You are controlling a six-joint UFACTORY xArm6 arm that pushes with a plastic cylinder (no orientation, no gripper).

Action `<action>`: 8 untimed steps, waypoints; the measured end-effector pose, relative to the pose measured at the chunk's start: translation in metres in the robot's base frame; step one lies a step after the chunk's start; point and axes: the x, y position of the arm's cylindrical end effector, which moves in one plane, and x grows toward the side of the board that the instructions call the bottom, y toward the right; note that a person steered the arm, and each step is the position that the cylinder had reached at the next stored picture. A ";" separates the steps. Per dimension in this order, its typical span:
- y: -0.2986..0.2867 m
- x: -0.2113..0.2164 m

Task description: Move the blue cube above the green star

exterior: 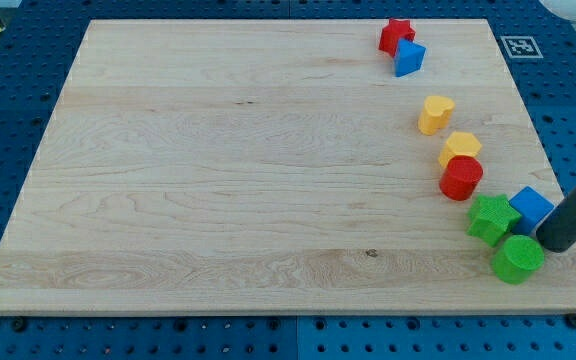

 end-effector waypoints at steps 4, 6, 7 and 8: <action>-0.002 -0.002; -0.007 -0.023; -0.007 -0.032; -0.007 -0.039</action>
